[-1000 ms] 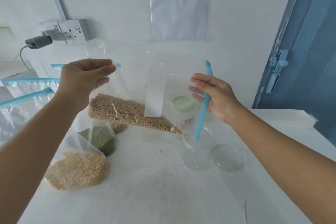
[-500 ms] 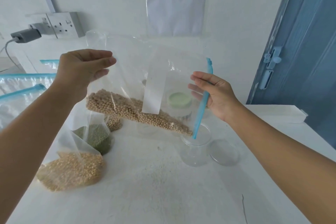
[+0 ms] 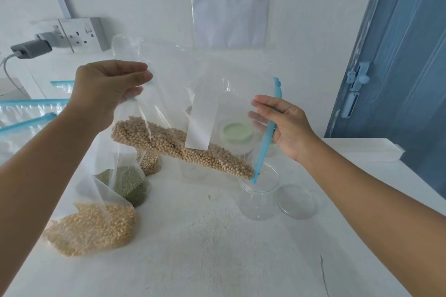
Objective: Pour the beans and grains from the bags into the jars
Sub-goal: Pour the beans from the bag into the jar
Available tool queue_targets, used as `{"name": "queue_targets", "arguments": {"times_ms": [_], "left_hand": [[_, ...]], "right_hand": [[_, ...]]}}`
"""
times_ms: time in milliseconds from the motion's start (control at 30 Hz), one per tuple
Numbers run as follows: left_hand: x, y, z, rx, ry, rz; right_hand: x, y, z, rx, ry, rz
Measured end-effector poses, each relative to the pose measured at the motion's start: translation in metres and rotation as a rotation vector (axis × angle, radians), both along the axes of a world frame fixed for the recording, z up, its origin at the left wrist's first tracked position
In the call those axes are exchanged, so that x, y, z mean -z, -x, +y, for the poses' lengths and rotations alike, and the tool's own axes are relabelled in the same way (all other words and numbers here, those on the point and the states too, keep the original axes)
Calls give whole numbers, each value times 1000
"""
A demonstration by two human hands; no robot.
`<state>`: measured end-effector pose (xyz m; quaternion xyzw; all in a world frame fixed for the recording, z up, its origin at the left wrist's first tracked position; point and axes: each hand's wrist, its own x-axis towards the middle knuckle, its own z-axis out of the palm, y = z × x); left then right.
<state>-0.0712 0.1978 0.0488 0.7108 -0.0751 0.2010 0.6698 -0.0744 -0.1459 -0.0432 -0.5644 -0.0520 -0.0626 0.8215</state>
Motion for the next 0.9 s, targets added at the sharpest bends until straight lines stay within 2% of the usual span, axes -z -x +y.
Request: {"name": "queue_targets", "arguments": {"times_ms": [900], "left_hand": [[-2,-6,-6,60,-40,-36]], "right_hand": [[6,2,-2,65,-14,-10]]}}
